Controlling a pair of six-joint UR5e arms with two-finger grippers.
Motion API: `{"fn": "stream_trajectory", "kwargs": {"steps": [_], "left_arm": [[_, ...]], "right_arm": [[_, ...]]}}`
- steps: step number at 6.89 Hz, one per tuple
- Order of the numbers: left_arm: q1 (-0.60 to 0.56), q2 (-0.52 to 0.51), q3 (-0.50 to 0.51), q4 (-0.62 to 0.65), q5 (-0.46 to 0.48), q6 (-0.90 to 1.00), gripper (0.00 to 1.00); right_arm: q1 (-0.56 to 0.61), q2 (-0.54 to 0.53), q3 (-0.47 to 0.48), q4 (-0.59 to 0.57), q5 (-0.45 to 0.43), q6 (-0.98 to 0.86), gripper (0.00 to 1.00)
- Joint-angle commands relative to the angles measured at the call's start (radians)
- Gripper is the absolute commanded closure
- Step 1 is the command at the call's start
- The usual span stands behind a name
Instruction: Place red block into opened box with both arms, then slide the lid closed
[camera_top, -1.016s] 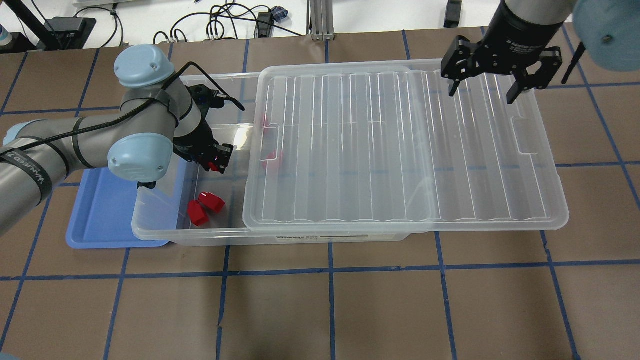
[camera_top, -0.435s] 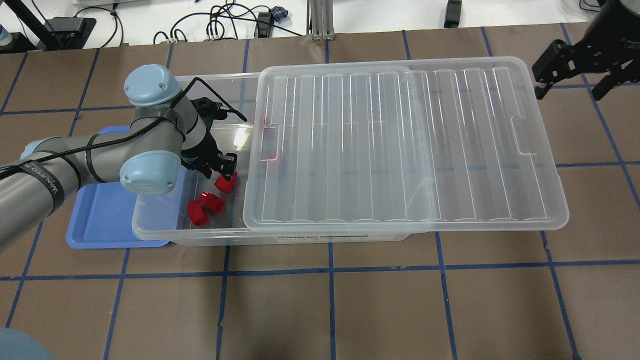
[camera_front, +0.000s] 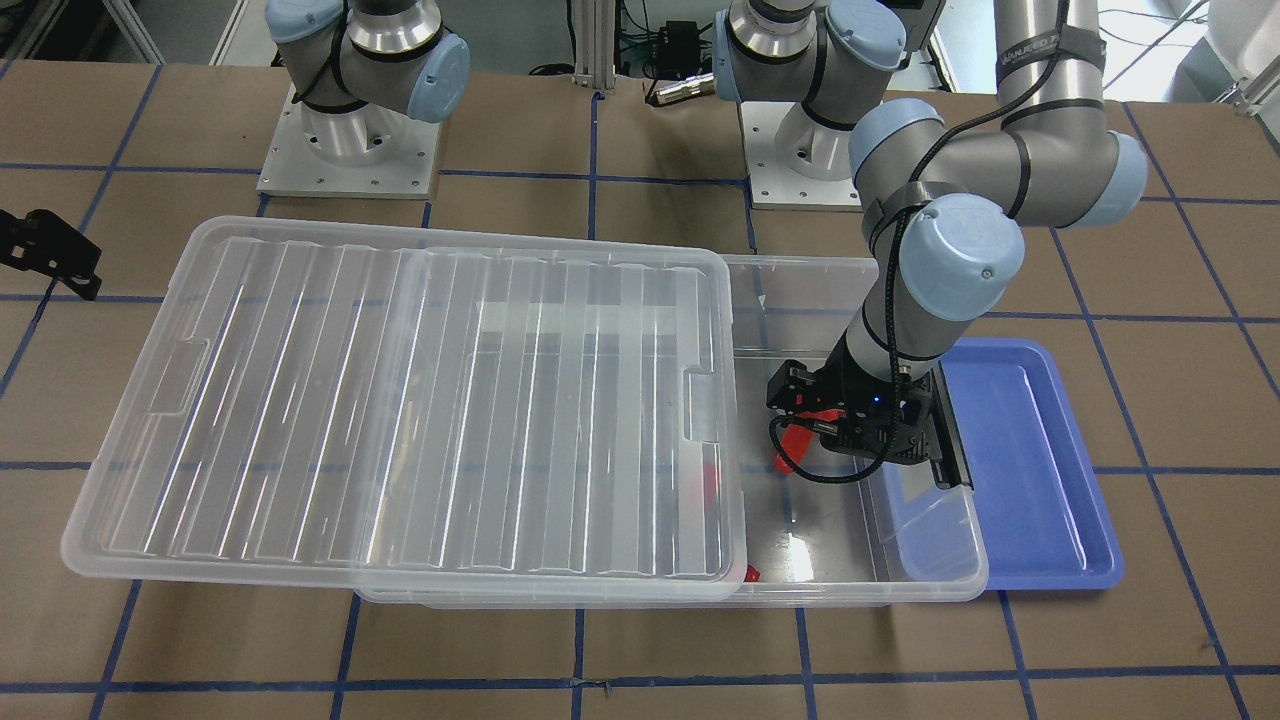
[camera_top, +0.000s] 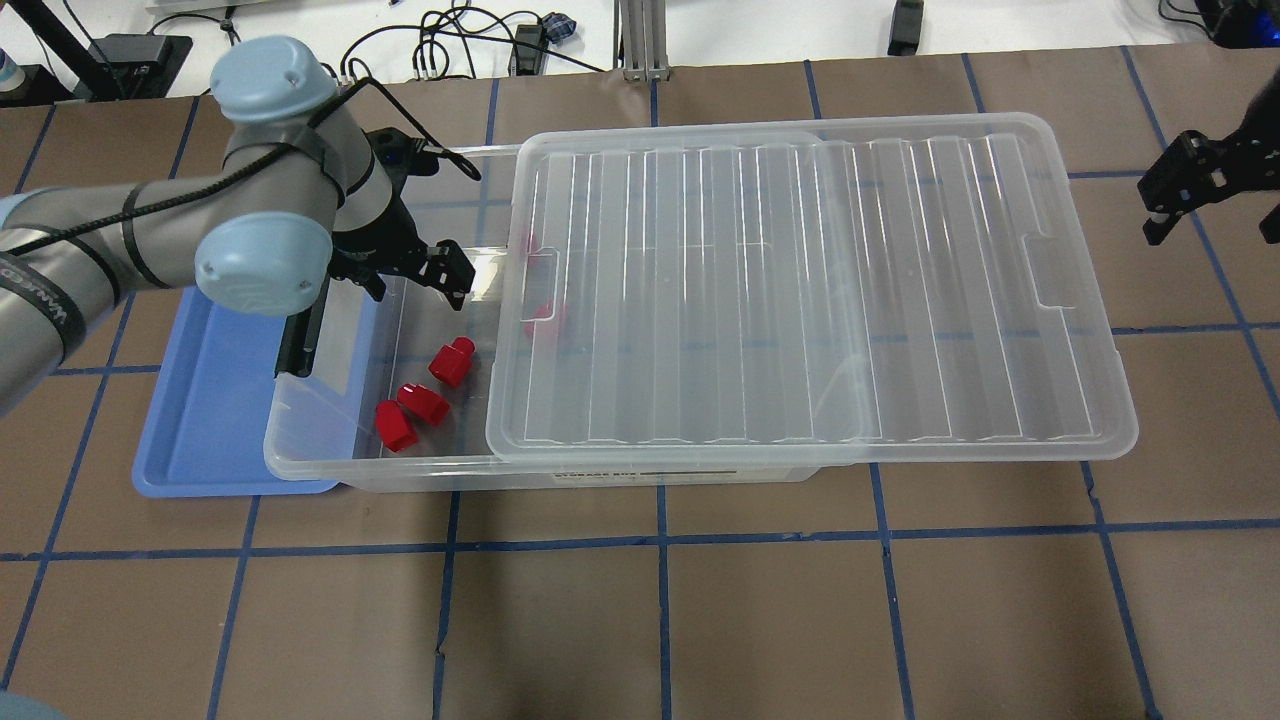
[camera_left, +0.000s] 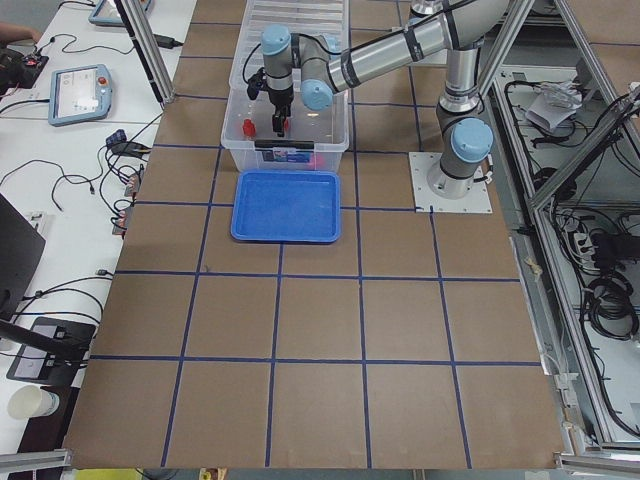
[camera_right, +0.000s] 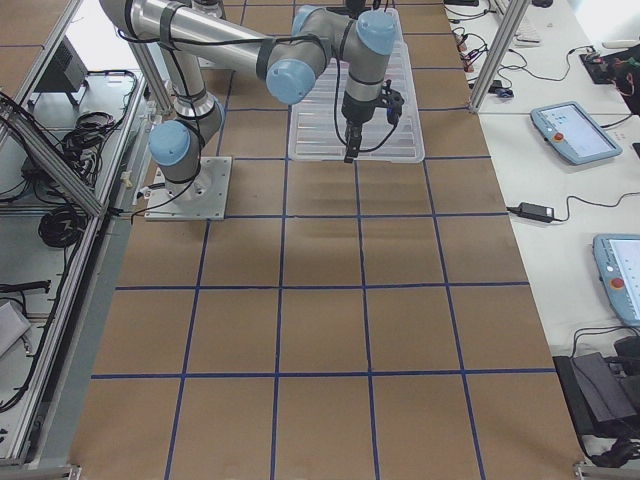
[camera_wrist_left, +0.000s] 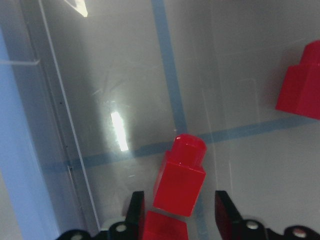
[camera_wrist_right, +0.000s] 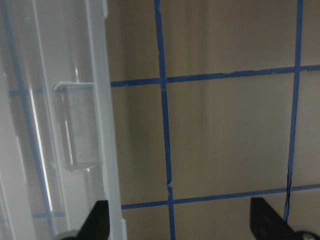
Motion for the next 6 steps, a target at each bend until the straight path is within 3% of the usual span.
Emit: {"fn": "stream_trajectory", "kwargs": {"steps": [1,2,5,6], "left_arm": [[-0.012,0.032,0.219,-0.297,0.004,-0.027,0.00],[-0.013,0.060,0.296,-0.395,0.004,-0.027,0.00],[-0.024,0.161,0.285,-0.464,0.042,-0.029,0.00],[-0.027,0.147,0.280,-0.450,0.030,-0.046,0.00]], "right_arm": [[-0.052,0.006,0.145,-0.173,0.001,-0.050,0.00],[-0.052,-0.004,0.201,-0.211,-0.001,-0.050,0.00],[-0.023,-0.009,0.223,-0.225,0.010,-0.043,0.00],[-0.010,-0.008,0.221,-0.226,0.011,-0.036,0.00]]}}
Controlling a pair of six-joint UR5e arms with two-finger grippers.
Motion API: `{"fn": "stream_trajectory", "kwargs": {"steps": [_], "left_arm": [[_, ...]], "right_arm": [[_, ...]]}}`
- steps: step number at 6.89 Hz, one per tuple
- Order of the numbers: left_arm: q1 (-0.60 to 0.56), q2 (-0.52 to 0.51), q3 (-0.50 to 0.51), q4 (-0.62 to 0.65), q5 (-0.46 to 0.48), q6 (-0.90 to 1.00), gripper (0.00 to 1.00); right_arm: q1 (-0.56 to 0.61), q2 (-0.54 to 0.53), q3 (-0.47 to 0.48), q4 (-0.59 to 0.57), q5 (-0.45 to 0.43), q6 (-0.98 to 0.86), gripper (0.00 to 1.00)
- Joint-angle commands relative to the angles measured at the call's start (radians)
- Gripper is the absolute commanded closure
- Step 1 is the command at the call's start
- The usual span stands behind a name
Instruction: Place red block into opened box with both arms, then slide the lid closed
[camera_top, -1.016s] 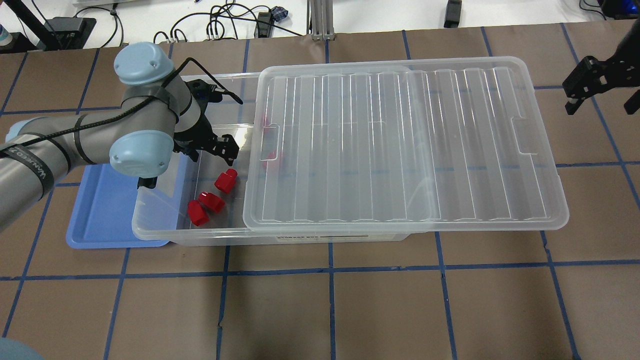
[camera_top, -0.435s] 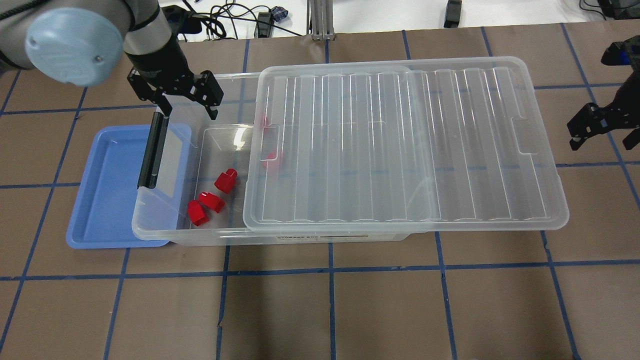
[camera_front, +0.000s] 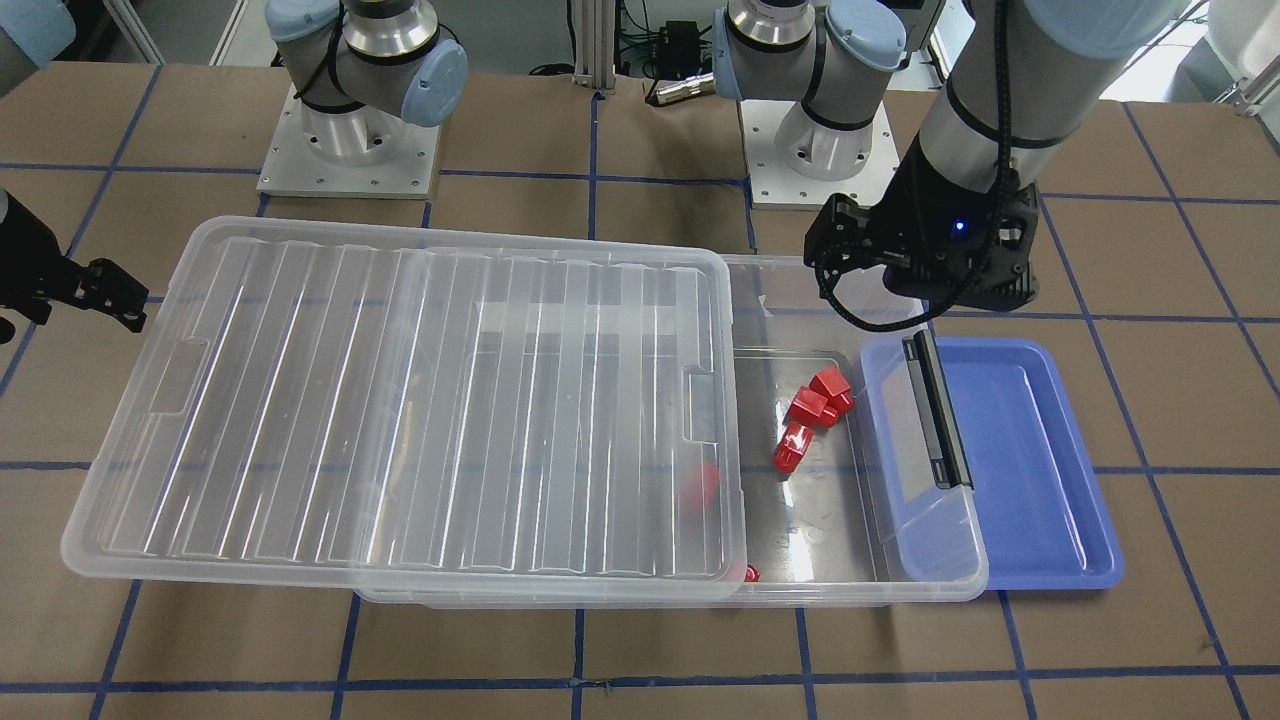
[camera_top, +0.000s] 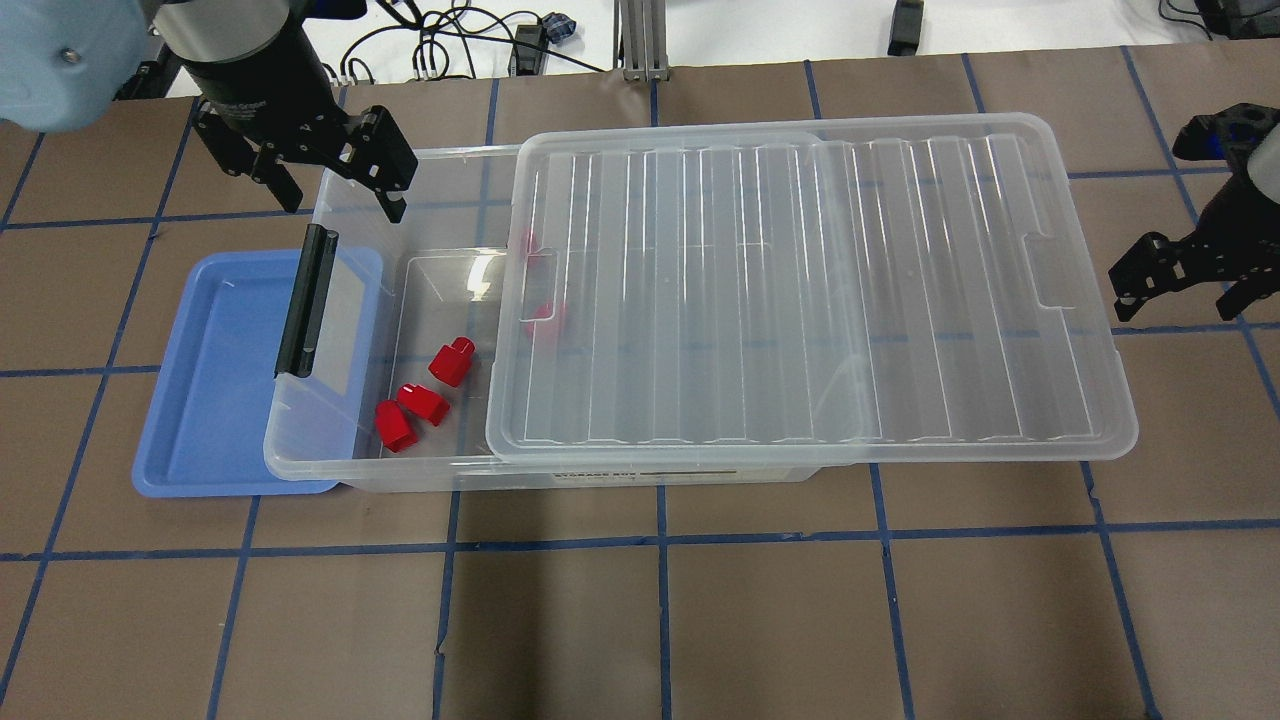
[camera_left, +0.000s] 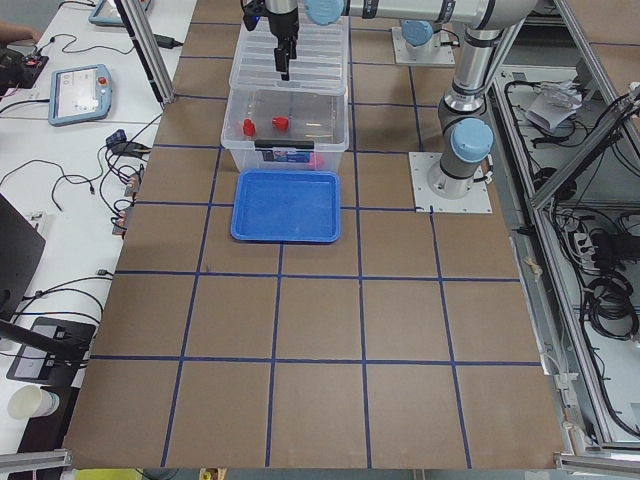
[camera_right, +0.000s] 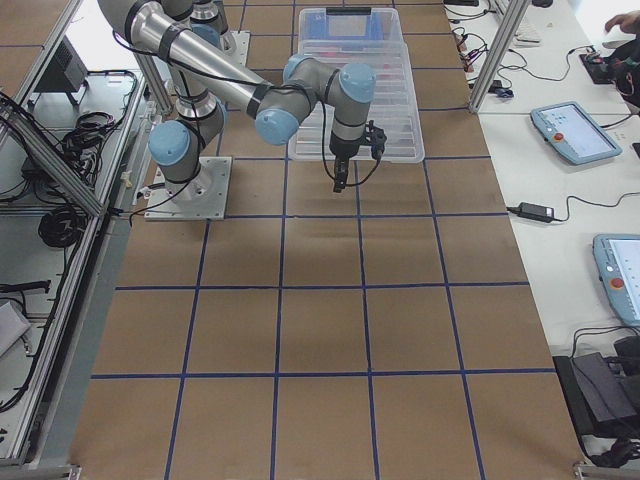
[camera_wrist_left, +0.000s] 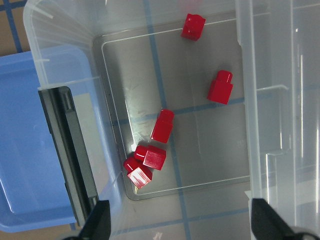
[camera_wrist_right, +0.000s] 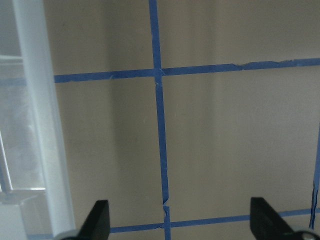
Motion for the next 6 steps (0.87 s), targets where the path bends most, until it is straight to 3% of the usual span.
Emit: {"fn": "stream_trajectory", "kwargs": {"steps": [1,3,5,6], "left_arm": [[0.009,0.027,-0.011,-0.013,-0.015,-0.012,0.00],[-0.004,0.031,-0.039,-0.058,-0.037,-0.032,0.00],[-0.011,0.110,-0.069,-0.064,-0.138,-0.032,0.00],[-0.026,0.141,-0.127,-0.078,-0.141,-0.026,0.00]], "right_arm": [[0.042,0.007,0.001,-0.005,0.003,0.007,0.00],[0.124,0.009,0.001,-0.019,0.005,0.073,0.00],[0.218,0.009,0.001,-0.033,0.009,0.151,0.00],[0.262,0.009,-0.001,-0.041,0.037,0.168,0.00]]}}
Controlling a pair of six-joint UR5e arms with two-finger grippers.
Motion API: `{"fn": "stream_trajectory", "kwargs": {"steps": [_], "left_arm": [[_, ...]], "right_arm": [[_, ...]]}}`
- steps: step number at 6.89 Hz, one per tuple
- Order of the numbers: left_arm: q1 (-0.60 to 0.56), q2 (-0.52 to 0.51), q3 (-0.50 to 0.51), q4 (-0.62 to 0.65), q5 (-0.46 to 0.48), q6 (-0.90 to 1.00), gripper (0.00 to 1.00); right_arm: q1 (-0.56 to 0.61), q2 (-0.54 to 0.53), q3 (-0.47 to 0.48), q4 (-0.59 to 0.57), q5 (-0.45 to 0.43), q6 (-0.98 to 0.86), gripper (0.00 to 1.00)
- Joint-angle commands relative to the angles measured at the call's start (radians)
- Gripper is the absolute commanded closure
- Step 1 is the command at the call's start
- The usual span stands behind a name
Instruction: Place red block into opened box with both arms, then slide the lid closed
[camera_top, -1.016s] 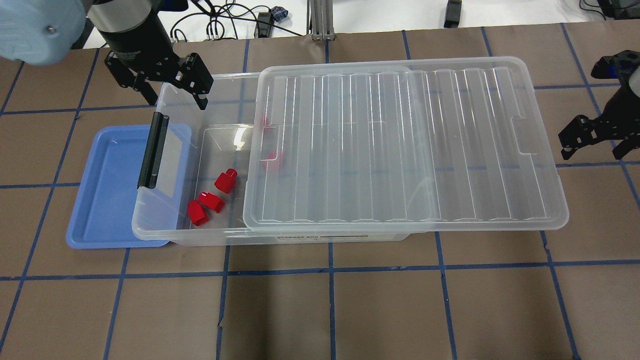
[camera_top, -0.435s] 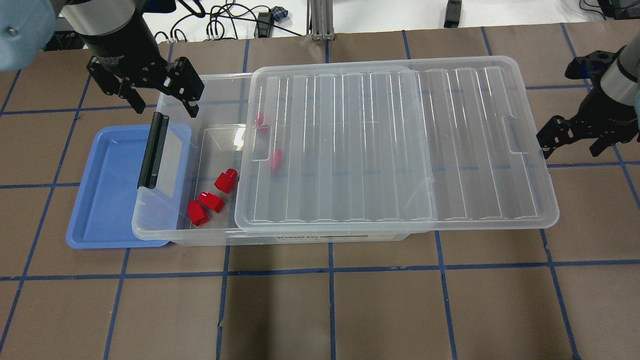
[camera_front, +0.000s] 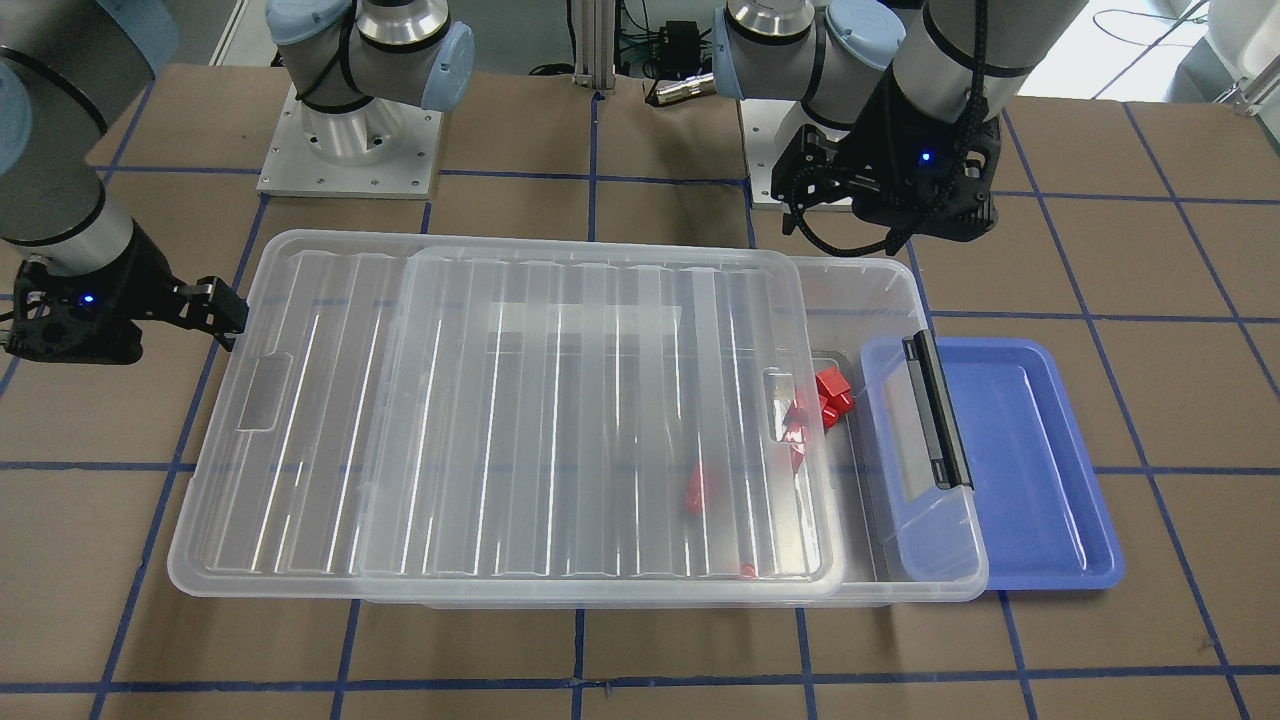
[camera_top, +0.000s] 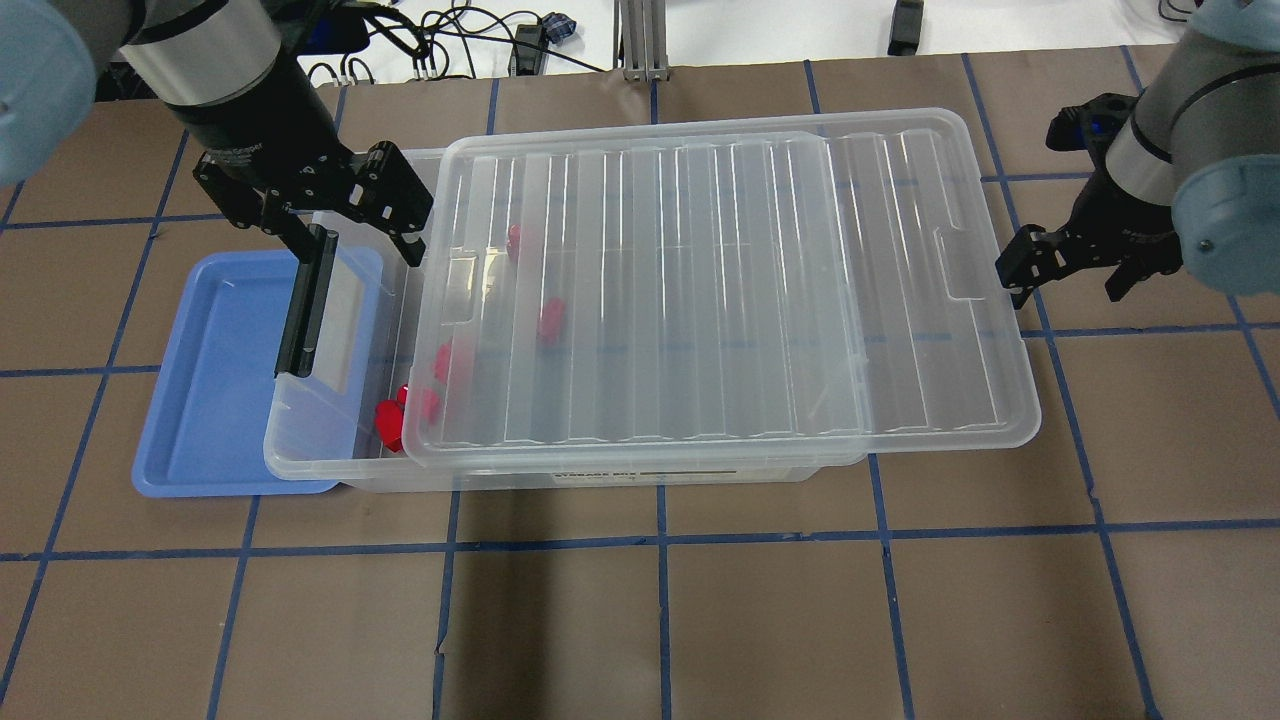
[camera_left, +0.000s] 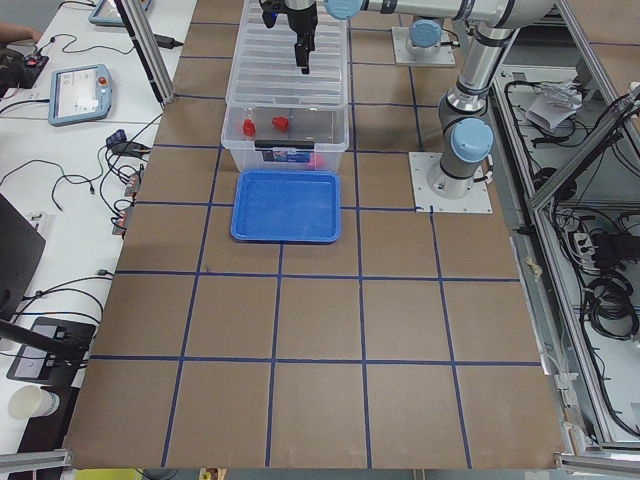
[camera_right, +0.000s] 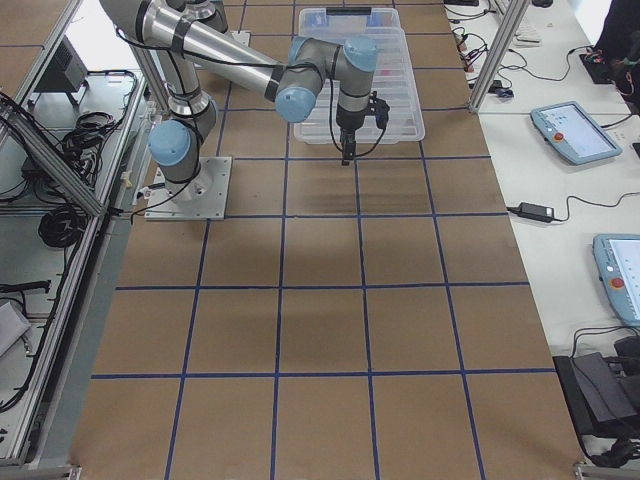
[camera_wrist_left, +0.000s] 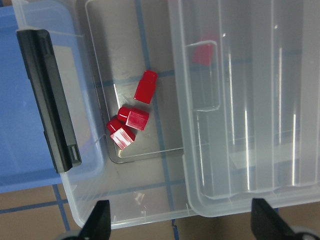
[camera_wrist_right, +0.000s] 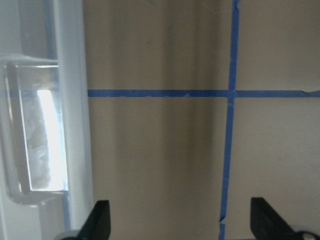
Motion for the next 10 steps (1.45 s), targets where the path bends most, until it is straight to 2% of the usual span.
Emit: {"fn": "stream_trajectory", "kwargs": {"steps": [1,2,3,5,7,8,9,10], "left_arm": [[-0.018,0.096,-0.077,0.011,-0.026,-0.006,0.00],[-0.018,0.144,-0.085,0.009,-0.028,0.003,0.00],[-0.015,0.111,-0.112,0.000,-0.029,-0.001,0.00],[0.002,0.057,-0.105,0.154,-0.025,0.015,0.00],[0.003,0.072,-0.125,0.152,-0.005,0.015,0.00],[0.011,0.075,-0.122,0.157,0.007,0.017,0.00],[0.010,0.077,-0.140,0.157,0.029,0.015,0.00],[0.014,0.078,-0.113,0.155,0.035,0.020,0.00]], "right_arm": [[0.103,0.002,-0.001,-0.033,0.025,0.045,0.00],[0.149,0.002,-0.009,-0.040,0.025,0.082,0.00],[0.160,0.006,-0.007,-0.043,0.025,0.091,0.00],[0.162,0.008,-0.010,-0.040,0.024,0.091,0.00],[0.152,-0.010,-0.053,-0.034,0.022,0.091,0.00],[0.160,-0.061,-0.091,0.000,0.045,0.097,0.00],[0.174,-0.092,-0.149,0.091,0.071,0.181,0.00],[0.212,-0.087,-0.249,0.214,0.067,0.223,0.00]]}}
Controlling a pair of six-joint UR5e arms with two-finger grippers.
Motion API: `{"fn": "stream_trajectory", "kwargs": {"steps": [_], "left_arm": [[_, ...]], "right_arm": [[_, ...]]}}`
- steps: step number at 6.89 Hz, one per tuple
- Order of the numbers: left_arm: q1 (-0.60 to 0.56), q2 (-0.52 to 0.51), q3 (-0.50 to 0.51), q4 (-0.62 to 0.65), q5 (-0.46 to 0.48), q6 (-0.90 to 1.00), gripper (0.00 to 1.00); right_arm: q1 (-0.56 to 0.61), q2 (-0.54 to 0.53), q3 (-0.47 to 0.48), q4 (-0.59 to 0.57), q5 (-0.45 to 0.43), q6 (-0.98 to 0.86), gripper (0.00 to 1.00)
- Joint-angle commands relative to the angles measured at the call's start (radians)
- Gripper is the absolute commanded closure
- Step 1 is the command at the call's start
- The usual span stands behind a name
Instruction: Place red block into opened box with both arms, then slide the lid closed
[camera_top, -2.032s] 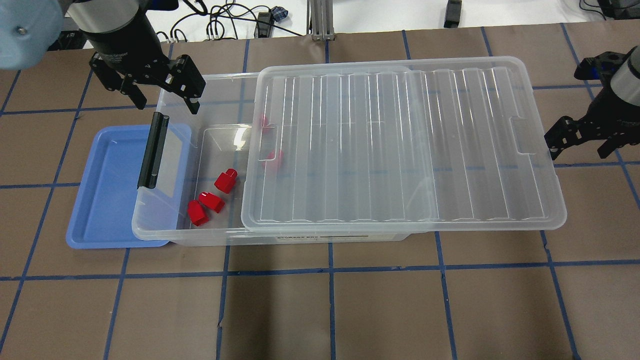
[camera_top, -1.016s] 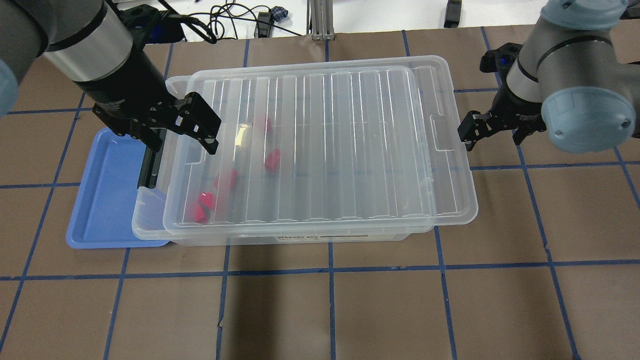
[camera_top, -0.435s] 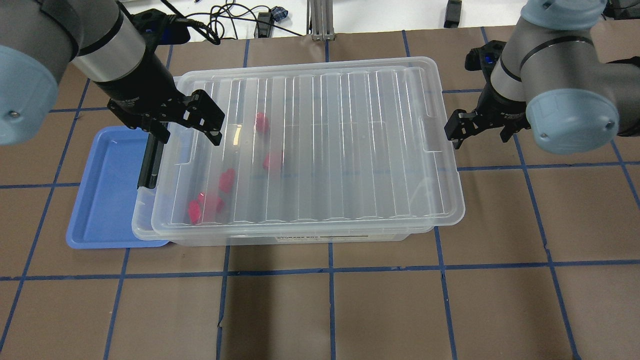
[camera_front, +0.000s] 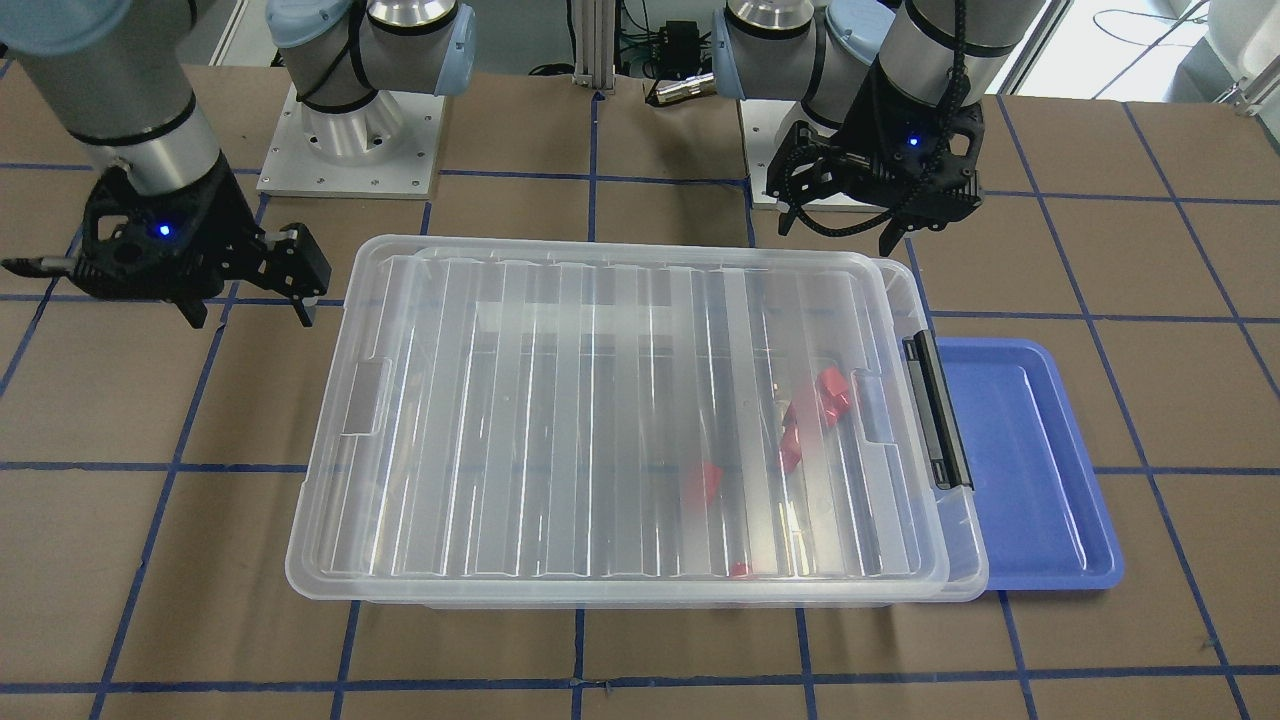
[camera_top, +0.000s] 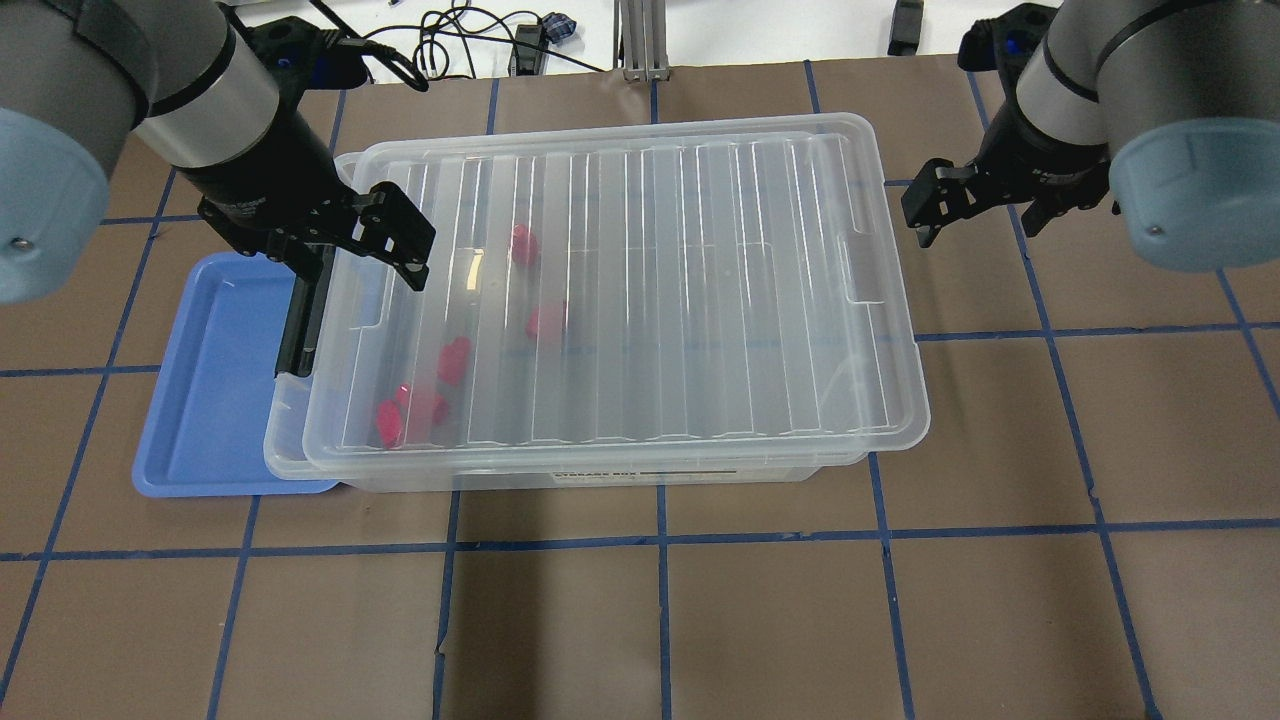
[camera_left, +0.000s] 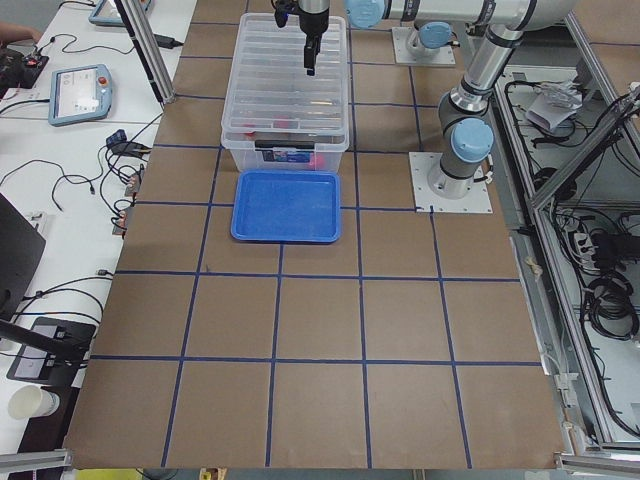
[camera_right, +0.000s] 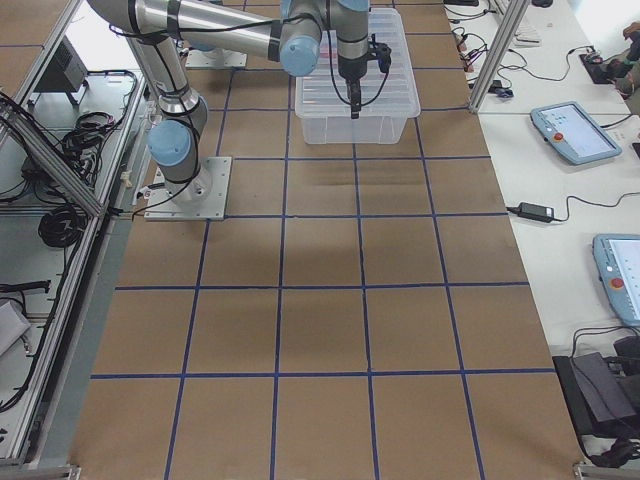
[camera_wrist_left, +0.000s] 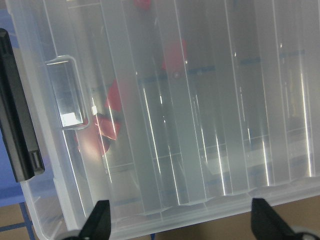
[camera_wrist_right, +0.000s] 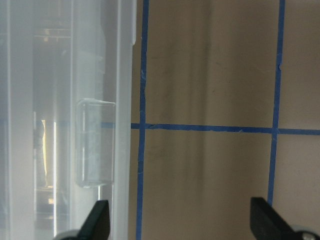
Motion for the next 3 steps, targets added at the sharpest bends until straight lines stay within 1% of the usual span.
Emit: {"fn": "stream_trajectory", "kwargs": {"steps": [1,2,3], "left_arm": [[0.005,-0.017,0.041,-0.002,0.014,0.008,0.00],[0.008,-0.048,0.075,-0.014,0.024,0.009,0.00],[0.007,-0.089,0.131,-0.066,0.042,0.009,0.00]], "right_arm": [[0.071,0.001,-0.181,0.224,0.004,0.064,0.00],[0.076,0.032,-0.199,0.241,0.012,0.103,0.00],[0.076,0.043,-0.211,0.235,0.011,0.107,0.00]]}}
